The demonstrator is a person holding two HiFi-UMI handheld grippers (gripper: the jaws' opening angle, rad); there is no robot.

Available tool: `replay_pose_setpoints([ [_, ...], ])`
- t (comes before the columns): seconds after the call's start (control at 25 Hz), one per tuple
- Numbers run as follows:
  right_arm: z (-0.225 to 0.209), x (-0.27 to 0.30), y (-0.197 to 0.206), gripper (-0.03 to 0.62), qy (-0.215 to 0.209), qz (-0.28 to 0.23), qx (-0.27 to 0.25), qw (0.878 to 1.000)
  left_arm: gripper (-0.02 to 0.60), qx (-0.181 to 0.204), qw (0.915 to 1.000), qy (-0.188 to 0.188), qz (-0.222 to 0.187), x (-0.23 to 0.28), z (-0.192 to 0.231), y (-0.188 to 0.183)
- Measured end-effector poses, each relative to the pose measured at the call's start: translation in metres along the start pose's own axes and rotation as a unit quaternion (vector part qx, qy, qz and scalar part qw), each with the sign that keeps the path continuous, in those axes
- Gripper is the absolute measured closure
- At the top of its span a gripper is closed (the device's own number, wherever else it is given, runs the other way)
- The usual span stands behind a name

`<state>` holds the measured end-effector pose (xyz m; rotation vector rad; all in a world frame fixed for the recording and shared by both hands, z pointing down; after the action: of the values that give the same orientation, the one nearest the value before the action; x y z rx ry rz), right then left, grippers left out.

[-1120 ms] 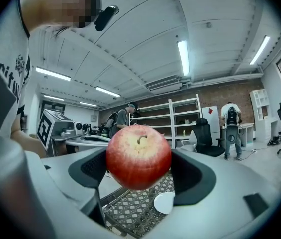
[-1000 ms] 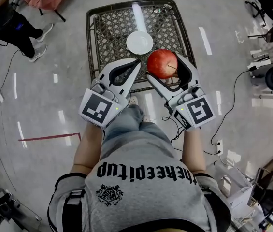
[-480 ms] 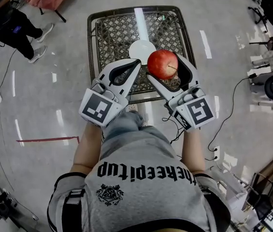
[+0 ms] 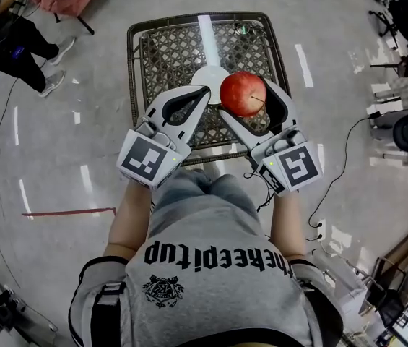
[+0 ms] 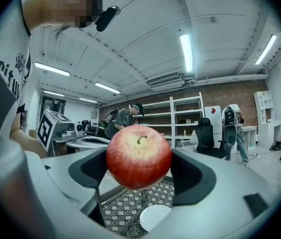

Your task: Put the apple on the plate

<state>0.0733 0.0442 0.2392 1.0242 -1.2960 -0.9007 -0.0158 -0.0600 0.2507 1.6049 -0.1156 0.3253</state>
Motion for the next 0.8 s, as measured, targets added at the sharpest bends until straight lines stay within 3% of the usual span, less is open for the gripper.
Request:
replay_pose_setpoints([
  [0.28,-0.005,0.011,-0.001,0.187,-0.008,0.008,0.000,1.000,0.560,-0.003,1.0000,-0.007,0.001,0.000,0.007,0.001],
  [0.48,-0.010,0.026,-0.002,0.187,-0.033,0.012,-0.008,0.999,0.560,-0.041,0.9982,-0.029,0.031,-0.003,0.011,0.005],
  [0.8,-0.026,0.048,-0.005,0.187,-0.084,0.013,-0.020,0.996,0.560,-0.061,0.9943,-0.080,0.036,0.005,0.019,0.007],
])
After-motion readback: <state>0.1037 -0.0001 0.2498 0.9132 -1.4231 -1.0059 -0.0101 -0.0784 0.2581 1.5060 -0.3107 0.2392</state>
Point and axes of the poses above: the fingertips, and each gripper's own axes: x forward along the fingers, z to its left, y out of its underside, the point moved 6 cm from there along -x, backward along the fingers, and after that the axes turned 12 degrees about z, right-handed, at the moved point
